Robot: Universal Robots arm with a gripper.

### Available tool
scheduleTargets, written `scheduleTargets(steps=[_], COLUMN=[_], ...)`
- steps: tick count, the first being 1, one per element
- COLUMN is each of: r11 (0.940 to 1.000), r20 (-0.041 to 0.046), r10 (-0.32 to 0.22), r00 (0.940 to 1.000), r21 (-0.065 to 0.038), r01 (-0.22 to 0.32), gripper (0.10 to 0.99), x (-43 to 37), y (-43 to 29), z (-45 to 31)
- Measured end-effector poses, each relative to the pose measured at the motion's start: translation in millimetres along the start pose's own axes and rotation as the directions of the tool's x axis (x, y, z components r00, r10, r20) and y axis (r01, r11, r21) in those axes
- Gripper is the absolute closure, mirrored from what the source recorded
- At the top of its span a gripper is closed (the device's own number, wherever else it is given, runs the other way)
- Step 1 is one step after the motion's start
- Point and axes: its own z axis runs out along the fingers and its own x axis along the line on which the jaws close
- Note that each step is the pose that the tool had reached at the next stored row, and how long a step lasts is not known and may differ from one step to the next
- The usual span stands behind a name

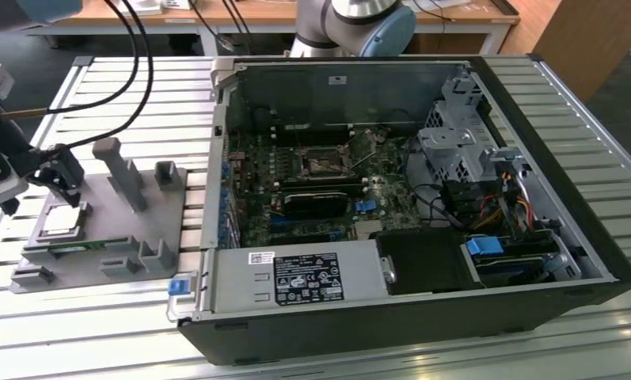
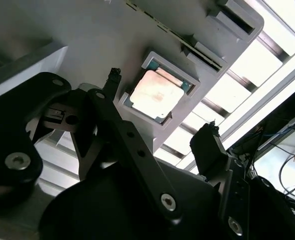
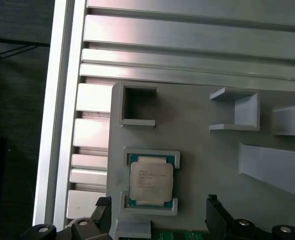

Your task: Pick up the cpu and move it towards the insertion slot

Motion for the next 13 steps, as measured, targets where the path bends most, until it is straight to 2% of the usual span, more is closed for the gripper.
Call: scheduleTargets(steps=[13], r11=[1.0], r20=[-0.0005], r10=[-0.01], r00=[1.0], r21=[0.0], r01=[0.01], gripper=[0.251], x=[1.0], y=[-0.8], z=[19.8])
